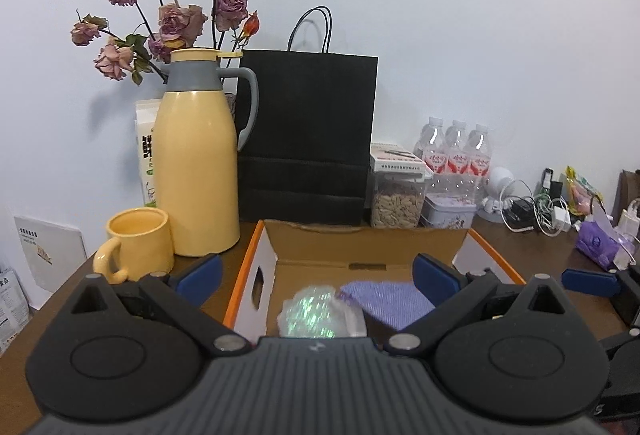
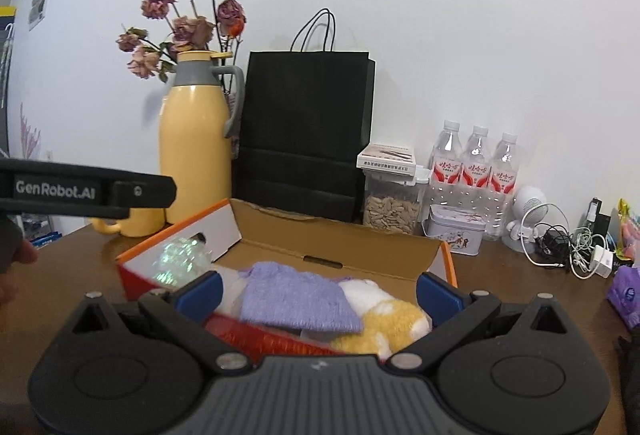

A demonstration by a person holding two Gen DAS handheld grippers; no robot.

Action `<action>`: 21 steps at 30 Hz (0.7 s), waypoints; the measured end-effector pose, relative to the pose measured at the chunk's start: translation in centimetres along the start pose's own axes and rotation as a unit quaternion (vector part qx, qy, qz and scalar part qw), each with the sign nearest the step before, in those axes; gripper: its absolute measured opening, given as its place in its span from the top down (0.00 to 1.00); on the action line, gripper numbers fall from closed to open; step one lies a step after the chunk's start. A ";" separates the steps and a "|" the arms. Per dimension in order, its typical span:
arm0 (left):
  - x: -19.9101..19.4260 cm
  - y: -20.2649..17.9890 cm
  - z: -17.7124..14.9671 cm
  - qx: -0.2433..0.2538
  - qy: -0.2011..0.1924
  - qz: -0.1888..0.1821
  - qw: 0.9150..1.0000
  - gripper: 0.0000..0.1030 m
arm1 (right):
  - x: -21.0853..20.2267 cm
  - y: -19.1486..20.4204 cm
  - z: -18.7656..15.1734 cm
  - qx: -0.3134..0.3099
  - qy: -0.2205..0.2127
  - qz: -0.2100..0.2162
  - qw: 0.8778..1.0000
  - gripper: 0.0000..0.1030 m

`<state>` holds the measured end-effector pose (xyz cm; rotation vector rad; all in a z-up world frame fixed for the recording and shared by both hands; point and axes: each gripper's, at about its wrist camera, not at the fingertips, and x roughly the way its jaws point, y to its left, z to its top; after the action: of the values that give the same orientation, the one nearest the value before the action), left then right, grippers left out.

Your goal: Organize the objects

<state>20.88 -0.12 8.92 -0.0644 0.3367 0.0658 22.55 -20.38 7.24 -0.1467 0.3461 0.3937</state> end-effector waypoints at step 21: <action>-7.0 3.6 -7.7 0.008 0.076 0.023 0.997 0.00 | -6.4 -1.0 -8.4 0.016 0.087 -0.030 0.996 0.00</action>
<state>11.53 2.55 3.80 -0.0463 0.4898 0.1034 14.90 -25.29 1.73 -0.1597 0.5177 0.3167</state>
